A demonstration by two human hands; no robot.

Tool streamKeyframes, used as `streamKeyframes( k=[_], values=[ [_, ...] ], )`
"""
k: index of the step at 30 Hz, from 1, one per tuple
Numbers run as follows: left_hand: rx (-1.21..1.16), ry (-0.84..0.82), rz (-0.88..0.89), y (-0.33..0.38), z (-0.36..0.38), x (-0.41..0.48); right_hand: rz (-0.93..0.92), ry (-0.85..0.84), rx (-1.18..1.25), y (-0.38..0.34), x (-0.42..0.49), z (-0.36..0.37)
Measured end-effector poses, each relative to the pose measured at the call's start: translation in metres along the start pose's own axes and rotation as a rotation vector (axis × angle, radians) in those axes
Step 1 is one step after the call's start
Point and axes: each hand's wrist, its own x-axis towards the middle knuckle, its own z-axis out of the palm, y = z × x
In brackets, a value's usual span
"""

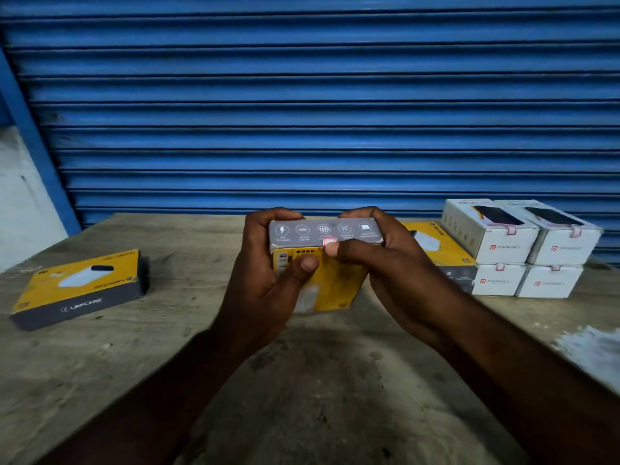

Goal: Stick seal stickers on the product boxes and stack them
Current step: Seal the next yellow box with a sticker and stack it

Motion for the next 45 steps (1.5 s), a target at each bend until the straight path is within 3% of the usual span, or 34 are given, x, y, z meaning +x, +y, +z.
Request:
streamKeyframes(
  k=[9, 17, 23, 28, 31, 34, 38, 45],
  values=[
    [0.125, -0.092, 0.133, -0.002, -0.005, 0.002, 0.144, -0.029, 0.171, -0.007, 0.004, -0.006],
    [0.095, -0.048, 0.110, -0.006, -0.007, 0.003, 0.094, -0.111, 0.053, -0.009, 0.000, -0.009],
    [0.082, -0.074, 0.088, -0.006, -0.006, 0.002, 0.119, -0.007, 0.028, -0.003, 0.001, -0.005],
    [0.028, -0.103, 0.036, -0.003, -0.002, 0.003, 0.121, 0.038, 0.147, -0.003, 0.005, -0.006],
    [-0.034, -0.072, -0.052, -0.002, 0.002, 0.003, 0.064, -0.021, 0.103, -0.003, 0.002, -0.006],
    [-0.280, -0.022, -0.209, 0.002, 0.004, 0.003, -0.023, -0.054, -0.161, 0.003, 0.000, -0.008],
    [-0.310, 0.059, -0.224, 0.005, 0.010, 0.002, -0.159, -0.031, -0.328, 0.004, -0.003, -0.006],
    [-0.282, 0.162, -0.248, 0.006, 0.010, 0.004, -0.210, -0.072, -0.261, 0.011, -0.006, 0.001]
  ],
)
